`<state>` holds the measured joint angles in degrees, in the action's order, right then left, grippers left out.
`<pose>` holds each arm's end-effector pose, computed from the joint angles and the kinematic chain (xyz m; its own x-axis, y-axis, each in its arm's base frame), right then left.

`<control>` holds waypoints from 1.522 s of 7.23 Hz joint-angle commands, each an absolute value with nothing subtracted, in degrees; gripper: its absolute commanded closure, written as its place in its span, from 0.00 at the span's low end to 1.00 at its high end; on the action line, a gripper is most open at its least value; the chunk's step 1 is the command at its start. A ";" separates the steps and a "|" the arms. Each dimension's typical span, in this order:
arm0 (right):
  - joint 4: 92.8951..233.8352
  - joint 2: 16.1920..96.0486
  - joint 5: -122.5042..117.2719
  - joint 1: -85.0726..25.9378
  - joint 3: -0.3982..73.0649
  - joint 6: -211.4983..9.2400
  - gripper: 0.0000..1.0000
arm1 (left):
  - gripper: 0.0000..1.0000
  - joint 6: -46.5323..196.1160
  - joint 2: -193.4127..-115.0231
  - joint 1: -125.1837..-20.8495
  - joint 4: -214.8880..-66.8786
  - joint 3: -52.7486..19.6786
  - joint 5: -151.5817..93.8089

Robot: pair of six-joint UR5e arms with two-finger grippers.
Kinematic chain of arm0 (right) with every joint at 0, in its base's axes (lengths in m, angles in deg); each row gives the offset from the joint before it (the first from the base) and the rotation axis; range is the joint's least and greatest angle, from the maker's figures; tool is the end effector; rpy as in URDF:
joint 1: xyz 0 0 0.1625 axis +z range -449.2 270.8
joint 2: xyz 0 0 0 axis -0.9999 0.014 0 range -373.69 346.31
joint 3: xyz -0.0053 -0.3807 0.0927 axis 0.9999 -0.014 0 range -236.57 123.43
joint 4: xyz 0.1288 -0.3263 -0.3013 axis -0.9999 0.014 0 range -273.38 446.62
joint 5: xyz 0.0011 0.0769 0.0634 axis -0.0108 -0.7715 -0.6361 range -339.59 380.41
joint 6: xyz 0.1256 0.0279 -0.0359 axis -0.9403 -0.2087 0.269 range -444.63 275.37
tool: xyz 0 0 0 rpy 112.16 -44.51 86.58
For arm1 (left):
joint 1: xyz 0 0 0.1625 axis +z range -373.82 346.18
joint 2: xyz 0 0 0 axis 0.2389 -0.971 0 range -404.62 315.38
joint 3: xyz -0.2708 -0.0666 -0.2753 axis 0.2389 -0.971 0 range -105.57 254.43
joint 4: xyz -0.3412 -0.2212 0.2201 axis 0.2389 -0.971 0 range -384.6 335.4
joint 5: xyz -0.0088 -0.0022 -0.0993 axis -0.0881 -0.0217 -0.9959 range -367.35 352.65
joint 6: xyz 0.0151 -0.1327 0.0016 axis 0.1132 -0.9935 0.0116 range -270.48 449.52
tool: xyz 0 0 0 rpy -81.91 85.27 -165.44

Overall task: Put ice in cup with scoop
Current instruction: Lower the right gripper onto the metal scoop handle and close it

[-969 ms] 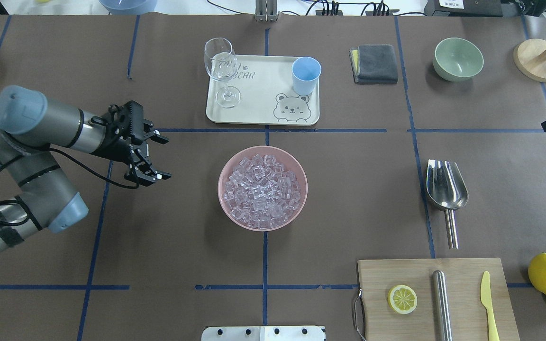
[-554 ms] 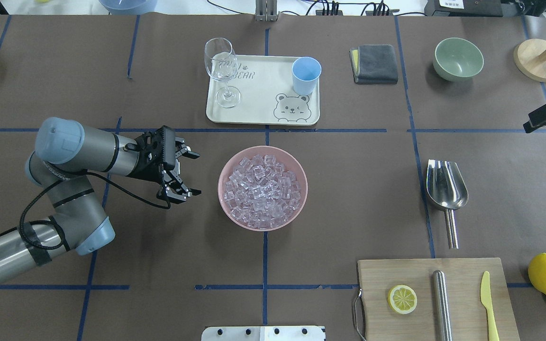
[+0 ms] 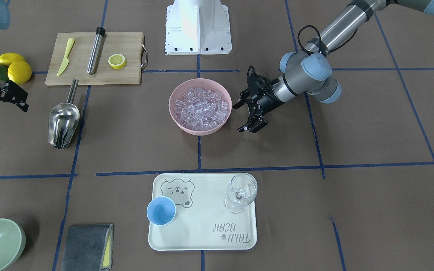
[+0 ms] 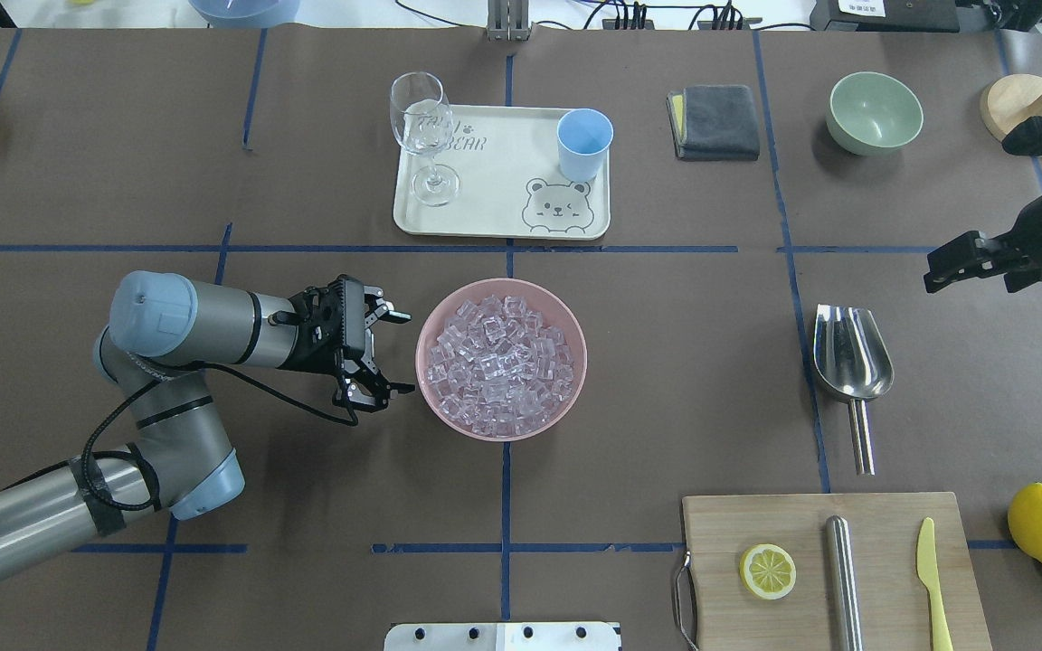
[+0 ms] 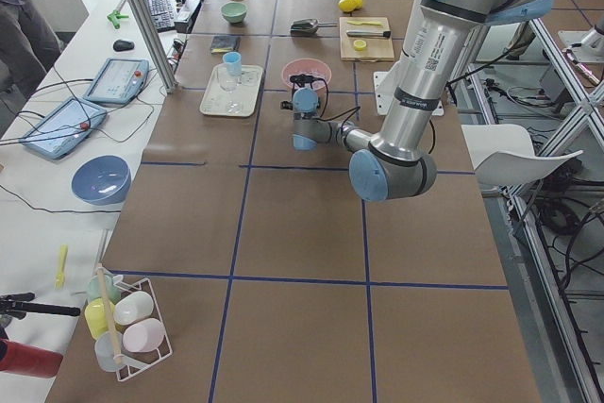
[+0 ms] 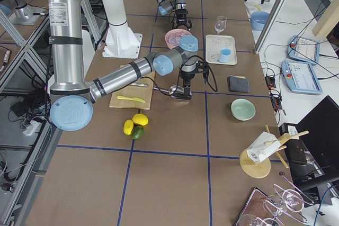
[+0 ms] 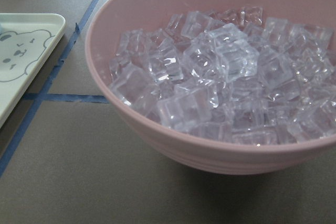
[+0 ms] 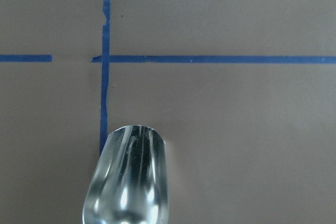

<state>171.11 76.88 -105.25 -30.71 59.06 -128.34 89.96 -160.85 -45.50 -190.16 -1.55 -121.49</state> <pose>-0.2340 -0.4880 0.4095 0.6997 0.0175 0.7143 -0.0463 0.9987 0.0209 0.5812 -0.4511 0.3256 0.1312 0.9913 -0.0083 -0.0341 0.0129 0.9993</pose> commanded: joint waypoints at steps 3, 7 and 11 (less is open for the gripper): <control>156.35 85.08 -100.22 -43.98 61.02 -149.46 0.00 | 0.00 89.70 -160.99 -45.37 -190.28 -1.50 -121.26; 156.31 84.84 -92.90 -55.52 61.73 -155.54 0.15 | 0.00 89.70 -161.08 -45.37 -190.45 -1.50 -121.26; 156.67 84.92 -91.83 -58.61 61.02 -155.73 0.42 | 0.00 89.70 -161.17 -45.37 -190.45 -1.50 -121.26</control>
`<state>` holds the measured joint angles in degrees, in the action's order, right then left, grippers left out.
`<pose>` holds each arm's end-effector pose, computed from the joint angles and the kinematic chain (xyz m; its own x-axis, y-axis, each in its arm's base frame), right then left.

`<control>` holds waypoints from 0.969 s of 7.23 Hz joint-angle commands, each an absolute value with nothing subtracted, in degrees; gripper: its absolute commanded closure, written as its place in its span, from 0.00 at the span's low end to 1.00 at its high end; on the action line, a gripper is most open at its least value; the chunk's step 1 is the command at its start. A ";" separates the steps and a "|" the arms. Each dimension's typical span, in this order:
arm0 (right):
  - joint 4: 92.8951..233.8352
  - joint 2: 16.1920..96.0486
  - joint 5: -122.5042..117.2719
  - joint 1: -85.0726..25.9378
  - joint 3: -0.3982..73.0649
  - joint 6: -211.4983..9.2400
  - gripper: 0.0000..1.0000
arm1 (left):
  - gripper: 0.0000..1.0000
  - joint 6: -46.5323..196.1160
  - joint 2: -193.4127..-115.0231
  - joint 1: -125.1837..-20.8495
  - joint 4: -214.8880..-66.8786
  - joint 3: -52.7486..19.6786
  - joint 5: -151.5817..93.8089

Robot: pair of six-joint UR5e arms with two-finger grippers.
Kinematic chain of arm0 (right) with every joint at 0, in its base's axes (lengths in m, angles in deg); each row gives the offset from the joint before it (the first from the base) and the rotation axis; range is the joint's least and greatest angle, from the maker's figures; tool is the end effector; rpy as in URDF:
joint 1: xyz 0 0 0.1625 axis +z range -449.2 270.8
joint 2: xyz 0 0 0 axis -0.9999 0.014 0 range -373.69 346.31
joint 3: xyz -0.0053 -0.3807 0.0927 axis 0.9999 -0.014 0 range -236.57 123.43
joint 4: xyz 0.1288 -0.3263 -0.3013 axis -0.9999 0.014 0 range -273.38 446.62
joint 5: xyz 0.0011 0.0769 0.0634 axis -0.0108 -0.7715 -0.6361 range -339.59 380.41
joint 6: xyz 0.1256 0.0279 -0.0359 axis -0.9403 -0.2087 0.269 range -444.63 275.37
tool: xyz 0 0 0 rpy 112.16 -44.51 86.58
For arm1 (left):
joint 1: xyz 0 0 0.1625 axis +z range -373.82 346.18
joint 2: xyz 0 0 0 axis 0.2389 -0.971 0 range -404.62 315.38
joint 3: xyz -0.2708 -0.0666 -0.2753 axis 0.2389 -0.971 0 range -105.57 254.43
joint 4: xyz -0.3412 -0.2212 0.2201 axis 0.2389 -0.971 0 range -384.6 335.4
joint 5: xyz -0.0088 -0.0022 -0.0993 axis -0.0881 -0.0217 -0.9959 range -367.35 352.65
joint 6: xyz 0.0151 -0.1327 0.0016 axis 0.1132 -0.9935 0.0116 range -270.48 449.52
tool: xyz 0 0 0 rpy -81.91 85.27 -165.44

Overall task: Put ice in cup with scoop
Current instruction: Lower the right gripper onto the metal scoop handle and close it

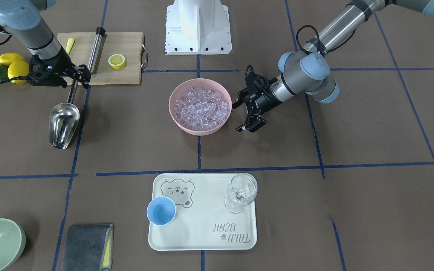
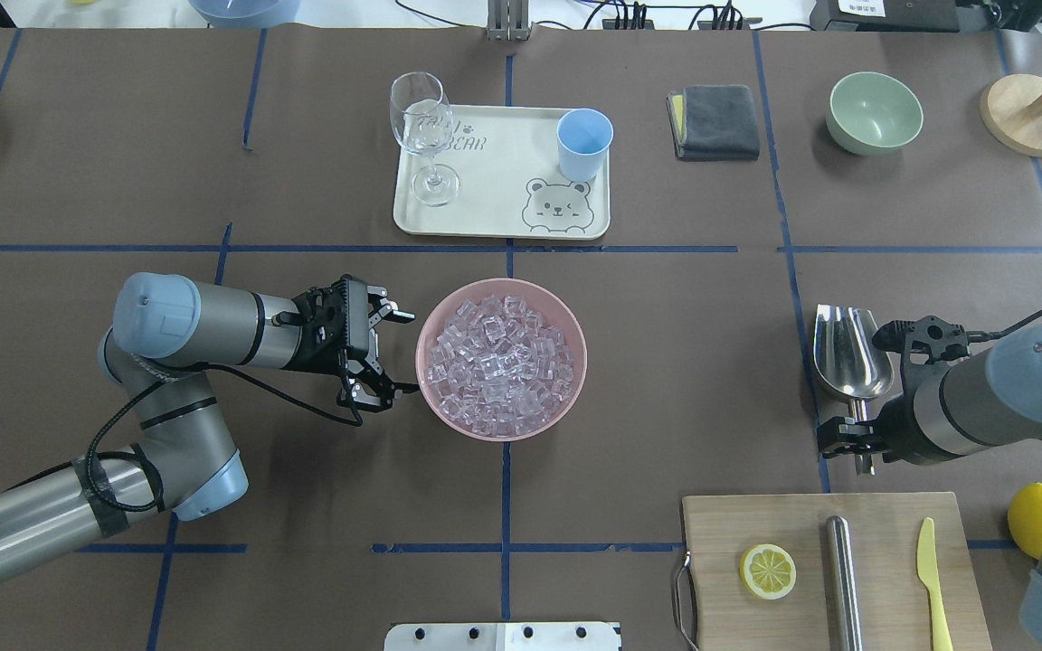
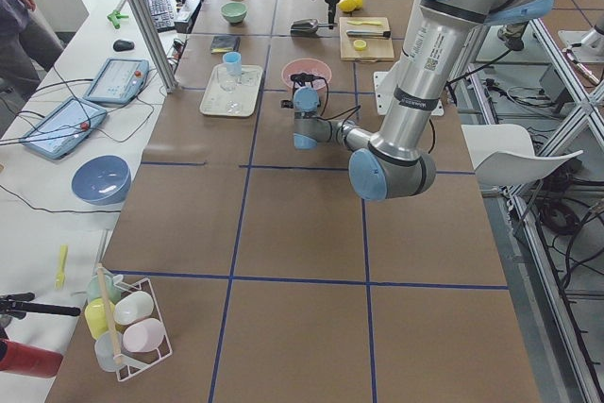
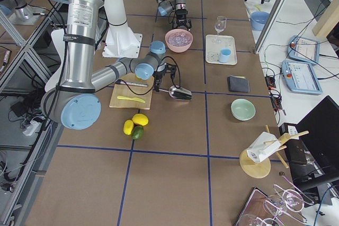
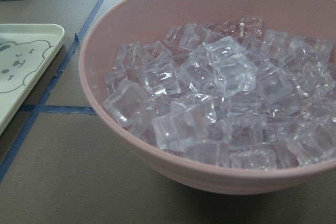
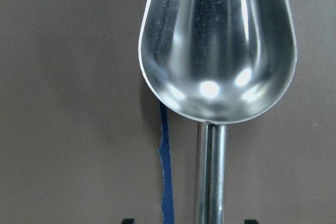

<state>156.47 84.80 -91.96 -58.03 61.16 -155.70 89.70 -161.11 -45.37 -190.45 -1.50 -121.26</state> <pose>-0.3985 -0.3376 0.4363 0.7137 0.0811 0.6957 -0.0428 0.9965 -0.0723 0.5825 -0.4506 0.3221 0.1330 0.9911 -0.0092 -0.0261 0.0127 0.9996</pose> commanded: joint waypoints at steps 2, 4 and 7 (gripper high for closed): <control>156.84 85.28 -91.48 -59.66 60.59 -155.64 0.53 | 0.00 89.70 -161.17 -45.37 -190.45 -1.50 -121.26; 156.93 85.37 -91.48 -59.84 60.32 -155.64 0.67 | 0.00 89.70 -161.17 -45.46 -190.45 -1.50 -121.26; 156.93 85.36 -91.48 -58.53 60.50 -155.47 1.00 | 0.00 89.70 -161.17 -45.37 -190.54 -1.59 -121.26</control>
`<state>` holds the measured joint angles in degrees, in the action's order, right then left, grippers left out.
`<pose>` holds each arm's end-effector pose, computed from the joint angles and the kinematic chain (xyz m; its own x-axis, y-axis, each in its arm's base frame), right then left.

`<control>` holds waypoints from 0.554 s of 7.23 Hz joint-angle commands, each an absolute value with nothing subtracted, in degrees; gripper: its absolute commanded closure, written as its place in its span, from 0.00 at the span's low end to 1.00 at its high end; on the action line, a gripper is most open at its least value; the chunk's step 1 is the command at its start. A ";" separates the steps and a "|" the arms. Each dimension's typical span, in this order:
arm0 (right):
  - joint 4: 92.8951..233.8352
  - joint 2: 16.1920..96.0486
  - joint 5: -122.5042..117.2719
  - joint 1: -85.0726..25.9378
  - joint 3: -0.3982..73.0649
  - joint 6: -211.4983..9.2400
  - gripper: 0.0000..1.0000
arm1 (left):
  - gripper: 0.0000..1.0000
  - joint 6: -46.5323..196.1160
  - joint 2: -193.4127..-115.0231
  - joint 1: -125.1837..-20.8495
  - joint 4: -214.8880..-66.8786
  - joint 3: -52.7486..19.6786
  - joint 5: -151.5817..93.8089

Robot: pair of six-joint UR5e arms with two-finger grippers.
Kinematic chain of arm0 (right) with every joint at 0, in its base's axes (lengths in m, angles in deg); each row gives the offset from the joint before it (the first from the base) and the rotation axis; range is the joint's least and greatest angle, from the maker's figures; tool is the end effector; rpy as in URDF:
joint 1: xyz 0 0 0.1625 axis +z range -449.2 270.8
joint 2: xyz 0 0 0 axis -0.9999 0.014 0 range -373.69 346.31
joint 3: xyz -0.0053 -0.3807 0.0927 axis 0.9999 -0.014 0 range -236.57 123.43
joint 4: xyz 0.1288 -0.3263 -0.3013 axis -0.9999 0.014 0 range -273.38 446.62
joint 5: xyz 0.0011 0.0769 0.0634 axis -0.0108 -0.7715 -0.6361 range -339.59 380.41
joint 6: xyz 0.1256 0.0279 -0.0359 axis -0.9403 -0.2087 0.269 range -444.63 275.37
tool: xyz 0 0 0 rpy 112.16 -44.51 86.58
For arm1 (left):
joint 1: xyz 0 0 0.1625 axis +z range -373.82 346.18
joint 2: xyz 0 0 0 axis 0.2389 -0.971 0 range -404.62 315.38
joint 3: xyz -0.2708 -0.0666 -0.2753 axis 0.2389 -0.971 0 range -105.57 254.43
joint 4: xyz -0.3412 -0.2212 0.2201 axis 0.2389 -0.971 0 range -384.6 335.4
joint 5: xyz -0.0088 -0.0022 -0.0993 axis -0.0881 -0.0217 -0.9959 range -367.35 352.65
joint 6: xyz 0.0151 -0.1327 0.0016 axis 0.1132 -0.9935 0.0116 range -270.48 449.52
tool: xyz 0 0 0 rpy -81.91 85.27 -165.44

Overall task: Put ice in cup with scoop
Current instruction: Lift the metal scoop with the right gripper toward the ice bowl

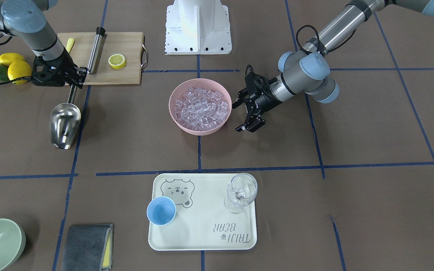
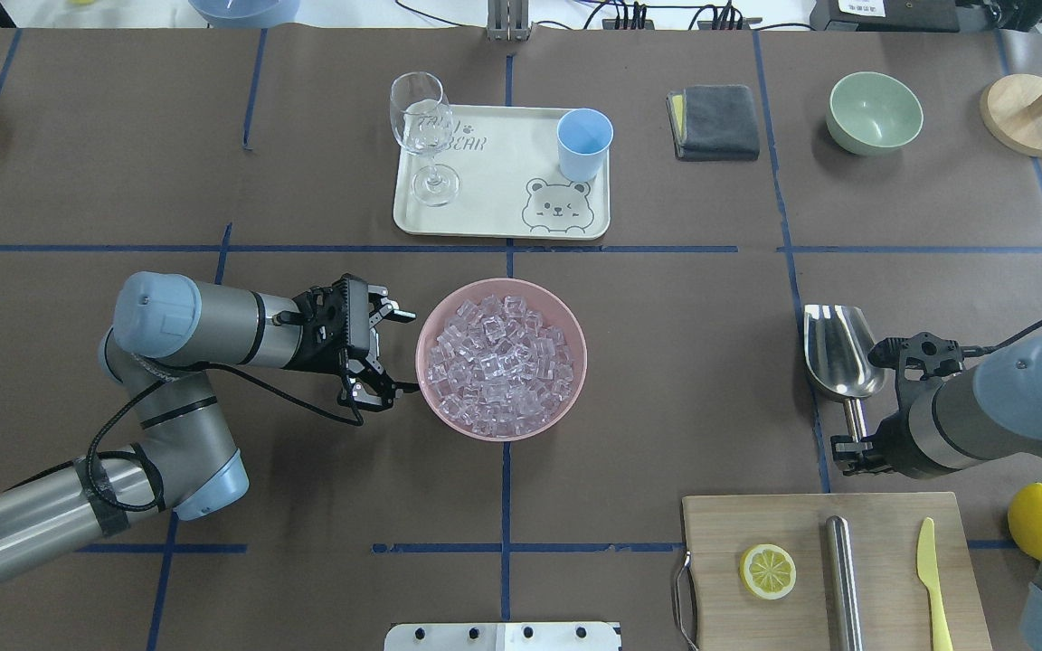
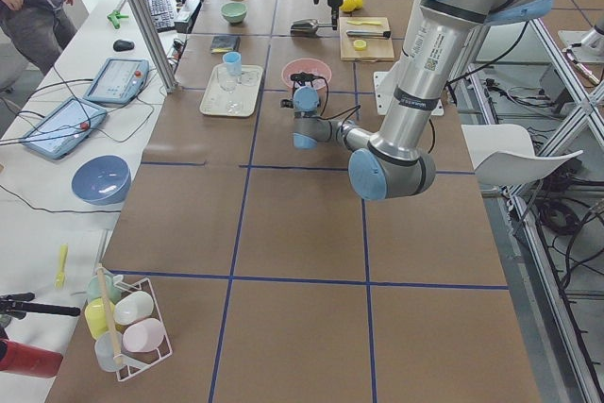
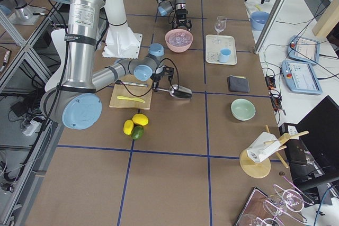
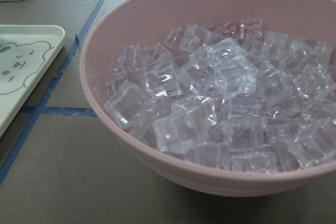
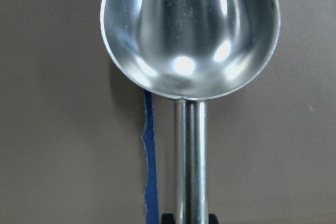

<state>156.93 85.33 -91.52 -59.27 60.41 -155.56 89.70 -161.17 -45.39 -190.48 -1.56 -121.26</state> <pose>-0.4042 -0.3291 0.4502 0.7351 0.0735 0.6740 -0.0264 0.9965 -0.0798 0.5823 -0.4507 0.3207 0.1333 0.9910 -0.0081 -0.0239 0.0114 0.9997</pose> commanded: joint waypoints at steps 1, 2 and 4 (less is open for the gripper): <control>156.93 85.37 -91.57 -57.57 60.76 -155.29 1.00 | 0.00 89.70 -161.25 -45.37 -190.63 -1.59 -121.26; 156.93 85.28 -91.48 -56.60 61.11 -155.12 1.00 | 0.00 89.70 -161.25 -45.46 -190.72 -1.59 -121.26; 159.72 85.02 -91.48 -56.59 64.69 -153.11 1.00 | 0.00 89.70 -161.17 -45.46 -190.81 -1.59 -121.26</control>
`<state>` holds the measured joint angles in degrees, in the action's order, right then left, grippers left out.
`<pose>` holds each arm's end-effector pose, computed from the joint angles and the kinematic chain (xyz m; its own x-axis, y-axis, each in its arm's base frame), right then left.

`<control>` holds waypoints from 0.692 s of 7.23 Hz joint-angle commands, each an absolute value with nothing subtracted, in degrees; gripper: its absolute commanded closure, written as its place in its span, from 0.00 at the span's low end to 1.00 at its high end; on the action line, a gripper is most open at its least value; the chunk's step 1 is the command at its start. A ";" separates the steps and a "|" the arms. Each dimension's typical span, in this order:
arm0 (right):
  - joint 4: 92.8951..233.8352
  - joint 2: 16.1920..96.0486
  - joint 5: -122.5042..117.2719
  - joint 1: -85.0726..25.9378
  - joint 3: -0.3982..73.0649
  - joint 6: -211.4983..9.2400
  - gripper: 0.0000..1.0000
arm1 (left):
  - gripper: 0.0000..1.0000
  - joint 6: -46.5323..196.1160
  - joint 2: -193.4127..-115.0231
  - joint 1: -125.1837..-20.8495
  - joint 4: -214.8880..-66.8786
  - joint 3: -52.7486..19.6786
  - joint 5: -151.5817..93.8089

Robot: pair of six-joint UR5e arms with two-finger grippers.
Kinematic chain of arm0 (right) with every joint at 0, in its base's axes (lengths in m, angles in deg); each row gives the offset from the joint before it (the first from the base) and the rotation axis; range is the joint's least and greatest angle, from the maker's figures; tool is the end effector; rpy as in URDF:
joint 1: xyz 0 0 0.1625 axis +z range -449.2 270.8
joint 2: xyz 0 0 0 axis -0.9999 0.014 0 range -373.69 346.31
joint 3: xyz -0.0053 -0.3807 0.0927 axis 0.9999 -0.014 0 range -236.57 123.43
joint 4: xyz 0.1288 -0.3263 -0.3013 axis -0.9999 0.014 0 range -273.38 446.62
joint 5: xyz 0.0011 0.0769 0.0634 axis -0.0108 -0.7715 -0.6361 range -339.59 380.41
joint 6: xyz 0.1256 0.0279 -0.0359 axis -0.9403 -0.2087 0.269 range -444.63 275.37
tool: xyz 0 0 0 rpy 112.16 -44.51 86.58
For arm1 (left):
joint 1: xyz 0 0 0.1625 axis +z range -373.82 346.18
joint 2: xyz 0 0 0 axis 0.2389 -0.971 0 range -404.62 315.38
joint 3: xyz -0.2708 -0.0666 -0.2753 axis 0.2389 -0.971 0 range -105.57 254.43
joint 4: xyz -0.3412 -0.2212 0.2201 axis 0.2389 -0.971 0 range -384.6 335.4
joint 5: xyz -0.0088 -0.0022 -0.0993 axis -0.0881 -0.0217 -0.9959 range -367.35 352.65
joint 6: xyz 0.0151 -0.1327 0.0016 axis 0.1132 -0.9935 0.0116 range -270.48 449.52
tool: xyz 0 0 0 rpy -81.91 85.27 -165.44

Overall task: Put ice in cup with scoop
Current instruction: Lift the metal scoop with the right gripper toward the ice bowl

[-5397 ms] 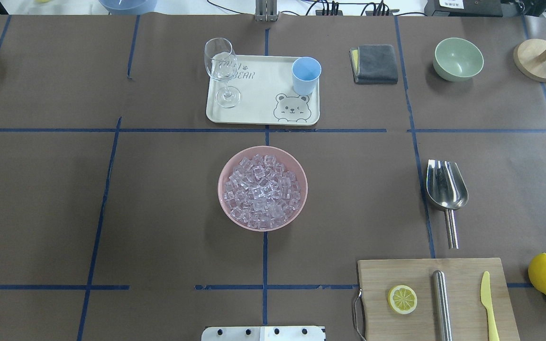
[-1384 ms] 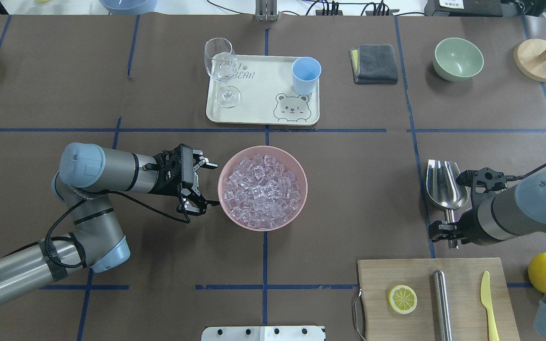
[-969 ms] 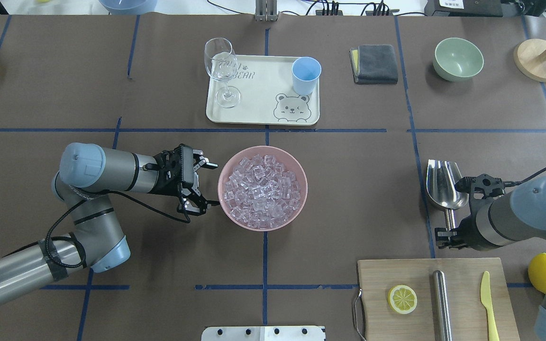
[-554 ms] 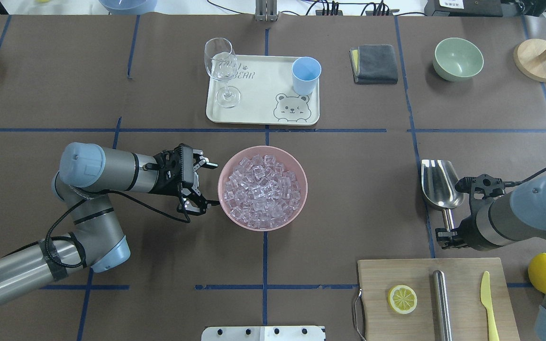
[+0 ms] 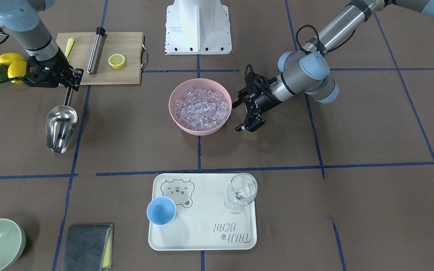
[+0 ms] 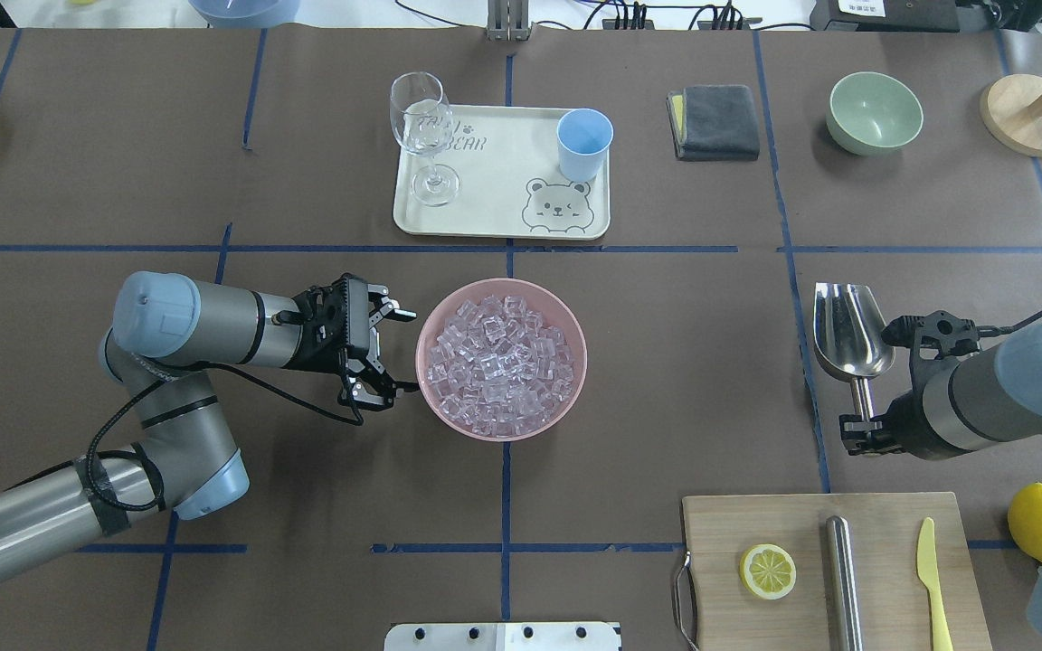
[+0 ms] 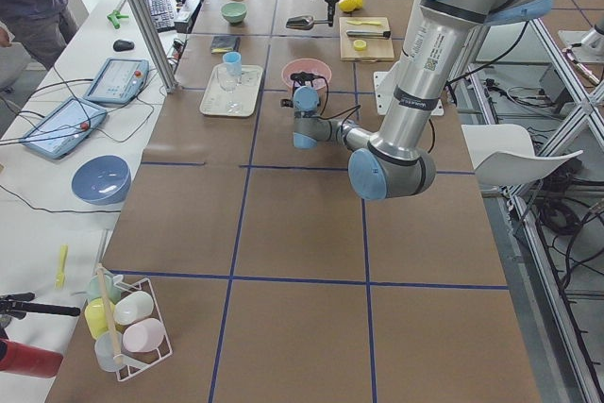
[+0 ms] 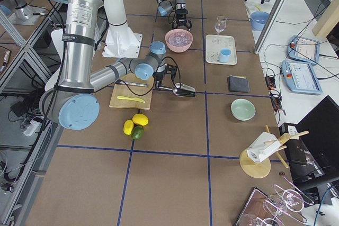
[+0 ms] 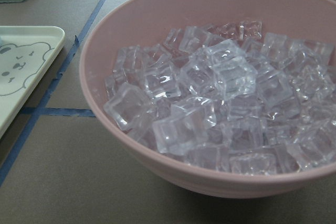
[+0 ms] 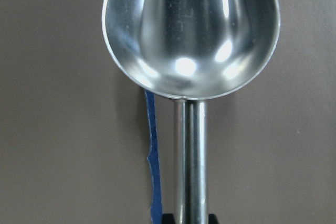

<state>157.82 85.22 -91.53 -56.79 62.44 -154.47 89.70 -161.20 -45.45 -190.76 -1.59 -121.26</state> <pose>-0.3863 -0.3442 0.4313 0.7198 0.0783 0.6897 -0.0544 0.9969 -0.0565 0.5814 -0.4511 0.3194 0.1343 0.9909 -0.0057 -0.0188 0.0083 0.9998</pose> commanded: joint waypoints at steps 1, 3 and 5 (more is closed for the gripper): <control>163.22 84.84 -91.48 -56.07 66.98 -146.48 1.00 | 0.00 89.70 -161.17 -45.46 -190.81 -1.59 -121.26; 167.12 82.48 -91.74 -54.75 68.93 -137.65 1.00 | 0.00 89.70 -161.25 -45.37 -190.81 -1.59 -121.26; 167.13 80.02 -91.57 -54.84 69.28 -130.64 1.00 | 0.00 89.61 -161.25 -45.46 -190.81 -1.59 -121.26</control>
<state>166.84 81.77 -91.68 -55.09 68.99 -135.47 89.64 -161.25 -45.44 -190.81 -1.59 -121.26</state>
